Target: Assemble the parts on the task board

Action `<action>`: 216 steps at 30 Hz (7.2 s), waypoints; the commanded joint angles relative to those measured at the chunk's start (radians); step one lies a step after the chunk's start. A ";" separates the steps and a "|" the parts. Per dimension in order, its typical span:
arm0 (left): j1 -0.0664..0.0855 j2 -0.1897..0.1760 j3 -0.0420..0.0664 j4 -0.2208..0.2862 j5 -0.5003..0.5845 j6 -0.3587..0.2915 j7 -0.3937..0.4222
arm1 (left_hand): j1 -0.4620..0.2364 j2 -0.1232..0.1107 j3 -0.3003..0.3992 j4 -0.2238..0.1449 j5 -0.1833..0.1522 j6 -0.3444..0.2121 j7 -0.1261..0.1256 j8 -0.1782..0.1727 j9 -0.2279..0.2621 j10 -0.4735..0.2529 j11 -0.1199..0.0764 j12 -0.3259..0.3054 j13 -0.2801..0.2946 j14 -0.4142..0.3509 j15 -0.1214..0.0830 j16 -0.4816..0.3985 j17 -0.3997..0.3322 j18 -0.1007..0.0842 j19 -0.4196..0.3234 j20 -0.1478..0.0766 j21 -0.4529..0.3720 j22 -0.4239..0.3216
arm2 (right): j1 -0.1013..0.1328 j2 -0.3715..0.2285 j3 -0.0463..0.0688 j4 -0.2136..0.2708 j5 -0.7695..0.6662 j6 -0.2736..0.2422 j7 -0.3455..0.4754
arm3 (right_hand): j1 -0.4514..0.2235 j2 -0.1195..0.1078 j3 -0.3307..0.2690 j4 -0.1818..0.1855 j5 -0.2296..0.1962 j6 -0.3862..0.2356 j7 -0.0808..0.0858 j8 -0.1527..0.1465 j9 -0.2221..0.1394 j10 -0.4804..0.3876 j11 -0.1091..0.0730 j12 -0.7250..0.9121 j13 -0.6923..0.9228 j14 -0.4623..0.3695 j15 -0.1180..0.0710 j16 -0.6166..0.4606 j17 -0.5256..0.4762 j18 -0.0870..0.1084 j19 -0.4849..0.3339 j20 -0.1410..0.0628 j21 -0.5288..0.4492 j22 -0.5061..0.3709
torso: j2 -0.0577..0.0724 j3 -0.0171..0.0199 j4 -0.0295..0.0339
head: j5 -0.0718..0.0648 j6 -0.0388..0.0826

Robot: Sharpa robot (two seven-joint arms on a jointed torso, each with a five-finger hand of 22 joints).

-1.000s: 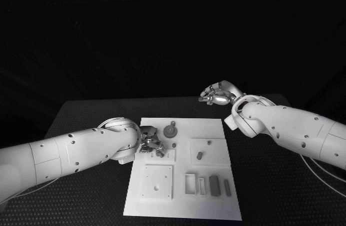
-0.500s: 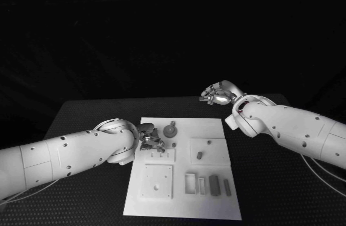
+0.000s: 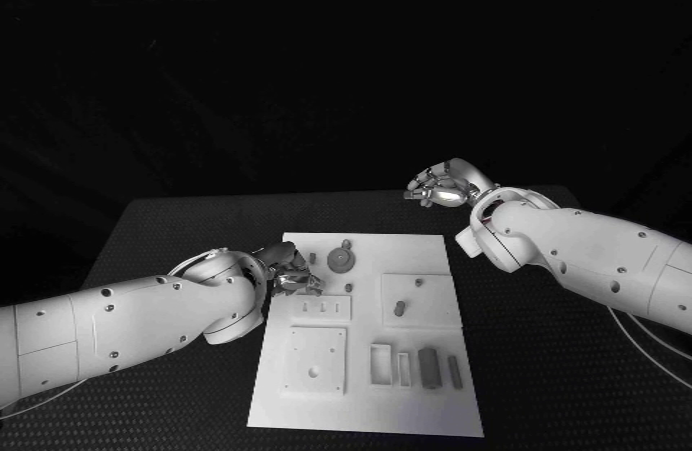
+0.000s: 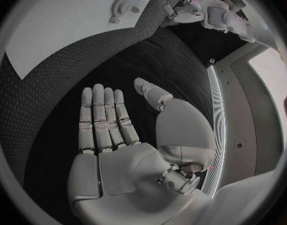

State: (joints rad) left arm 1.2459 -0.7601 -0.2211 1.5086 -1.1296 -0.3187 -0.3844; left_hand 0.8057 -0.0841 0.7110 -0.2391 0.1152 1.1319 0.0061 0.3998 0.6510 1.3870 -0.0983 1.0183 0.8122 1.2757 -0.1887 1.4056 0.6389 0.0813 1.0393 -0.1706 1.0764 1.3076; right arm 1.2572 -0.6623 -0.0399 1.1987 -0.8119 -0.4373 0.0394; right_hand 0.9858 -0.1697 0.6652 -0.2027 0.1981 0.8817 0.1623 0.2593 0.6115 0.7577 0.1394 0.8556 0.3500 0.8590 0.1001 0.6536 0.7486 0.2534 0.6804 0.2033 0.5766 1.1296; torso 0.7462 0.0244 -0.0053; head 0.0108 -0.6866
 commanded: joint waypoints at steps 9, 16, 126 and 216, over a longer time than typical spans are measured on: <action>-0.009 -0.017 -0.018 0.032 -0.033 -0.135 0.030 | 0.078 0.062 0.032 -0.032 0.009 0.010 0.000 0.006 0.000 0.014 -0.008 0.003 -0.002 0.013 -0.021 0.003 -0.002 0.003 0.008 -0.100 -0.001 0.006 | 0.000 0.000 0.000 -0.004 0.001 0.008 0.009 | -0.009 -0.004 0.000 0.002 0.006 -0.009 -0.001 -0.005 -0.001 -0.007 -0.002 0.004 -0.001 -0.005 0.000 -0.005 0.002 0.000 -0.004 0.005 -0.005 0.002 | 0.000 0.0009 -0.0011 | 0.005 -0.004; -0.015 -0.009 -0.019 0.036 -0.038 -0.118 0.019 | 0.079 0.061 0.032 -0.031 0.011 0.012 0.000 0.006 0.000 0.015 -0.008 0.003 -0.003 0.013 -0.021 0.003 -0.002 0.003 0.009 -0.100 -0.001 0.006 | -0.003 0.005 -0.001 -0.007 0.002 0.009 0.010 | -0.010 -0.004 0.000 0.002 0.009 -0.010 0.000 -0.005 -0.001 -0.007 -0.002 0.004 -0.002 -0.005 0.000 -0.006 0.001 0.000 -0.004 0.005 -0.005 0.002 | 0.002 0.0007 -0.0026 | 0.008 -0.007; -0.065 0.045 -0.018 -0.028 -0.180 -0.068 -0.006 | 0.088 0.041 0.031 -0.023 0.054 0.040 -0.007 0.014 -0.008 0.016 -0.015 0.005 -0.010 0.015 -0.025 0.005 -0.004 0.003 0.012 -0.101 -0.003 0.007 | -0.003 0.005 -0.001 -0.004 0.005 0.012 0.011 | -0.015 -0.003 -0.003 0.001 0.028 -0.017 0.003 -0.008 -0.004 -0.017 0.003 0.006 -0.020 -0.013 0.004 -0.014 -0.003 0.000 -0.009 0.009 -0.022 0.009 | 0.002 -0.0006 -0.0034 | 0.006 -0.018; -0.065 0.083 -0.014 -0.037 -0.225 0.111 -0.028 | 0.058 0.030 0.014 -0.026 0.359 0.082 -0.038 0.169 0.001 0.017 -0.041 0.053 -0.010 0.018 -0.025 0.043 0.003 -0.002 0.011 -0.100 0.002 0.016 | -0.006 0.009 -0.001 -0.007 0.006 0.019 0.010 | -0.017 -0.001 -0.005 0.001 0.032 -0.018 0.003 -0.007 -0.004 -0.018 0.003 0.009 -0.027 -0.013 0.004 -0.016 -0.004 0.001 -0.008 0.010 -0.027 0.014 | 0.002 -0.0003 -0.0025 | 0.005 -0.029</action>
State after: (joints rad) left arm 1.1872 -0.6787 -0.2303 1.4741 -1.3601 -0.2769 -0.4100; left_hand 0.8222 -0.1016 0.7039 -0.2459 0.4642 1.1960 -0.0088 0.5650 0.6507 1.3809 -0.1070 1.0663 0.8009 1.2816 -0.1937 1.4446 0.6411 0.0613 1.0470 -0.1711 1.0764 1.3080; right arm 1.2520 -0.6543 -0.0411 1.1906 -0.8048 -0.4316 0.0407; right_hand 0.9781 -0.1697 0.6652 -0.2028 0.2246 0.8704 0.1665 0.2552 0.6090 0.7471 0.1429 0.8594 0.3245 0.8521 0.1032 0.6448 0.7456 0.2534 0.6733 0.2104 0.5535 1.1421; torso 0.7474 0.0237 -0.0083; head 0.0155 -0.7162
